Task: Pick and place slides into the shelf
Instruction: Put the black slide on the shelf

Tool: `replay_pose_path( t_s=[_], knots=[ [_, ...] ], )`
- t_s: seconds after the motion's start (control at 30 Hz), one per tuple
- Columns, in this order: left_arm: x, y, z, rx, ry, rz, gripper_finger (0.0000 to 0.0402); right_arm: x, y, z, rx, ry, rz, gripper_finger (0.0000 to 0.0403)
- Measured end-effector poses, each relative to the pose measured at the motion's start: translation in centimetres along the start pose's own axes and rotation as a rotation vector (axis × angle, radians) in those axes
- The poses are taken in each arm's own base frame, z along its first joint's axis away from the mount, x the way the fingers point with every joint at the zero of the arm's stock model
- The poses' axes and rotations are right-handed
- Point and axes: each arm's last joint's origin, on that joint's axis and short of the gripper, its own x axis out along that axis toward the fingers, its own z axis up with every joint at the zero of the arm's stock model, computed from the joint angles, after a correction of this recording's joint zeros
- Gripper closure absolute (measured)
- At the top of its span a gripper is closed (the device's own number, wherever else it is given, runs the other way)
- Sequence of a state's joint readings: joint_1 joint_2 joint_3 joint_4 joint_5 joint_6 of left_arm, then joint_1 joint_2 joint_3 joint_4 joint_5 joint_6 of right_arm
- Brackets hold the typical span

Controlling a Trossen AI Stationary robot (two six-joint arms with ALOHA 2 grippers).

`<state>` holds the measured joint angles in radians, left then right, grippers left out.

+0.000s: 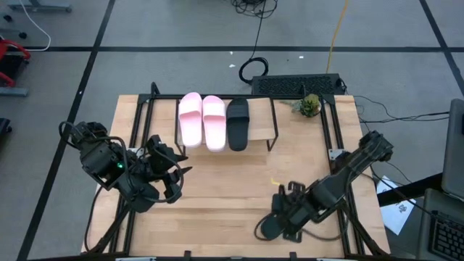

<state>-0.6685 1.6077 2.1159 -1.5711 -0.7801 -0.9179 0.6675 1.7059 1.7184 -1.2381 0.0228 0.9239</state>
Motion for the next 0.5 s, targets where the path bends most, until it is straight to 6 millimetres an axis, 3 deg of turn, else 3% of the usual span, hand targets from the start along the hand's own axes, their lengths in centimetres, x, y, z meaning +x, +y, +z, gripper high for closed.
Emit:
replay_pose_path(
  t_s=[0.23, 0.5],
  knots=[
    [-0.3, -0.4, -0.4, 0.084, 0.089, -0.084, 0.0257, 4.4, 1.3, 0.3, 0.157, 0.102, -0.084, 0.0264],
    [-0.8, -0.8, -0.9, 0.162, 0.094, -0.116, 0.0257, 7.0, 1.5, 0.3, 0.309, 0.165, -0.192, 0.0264]
  ],
)
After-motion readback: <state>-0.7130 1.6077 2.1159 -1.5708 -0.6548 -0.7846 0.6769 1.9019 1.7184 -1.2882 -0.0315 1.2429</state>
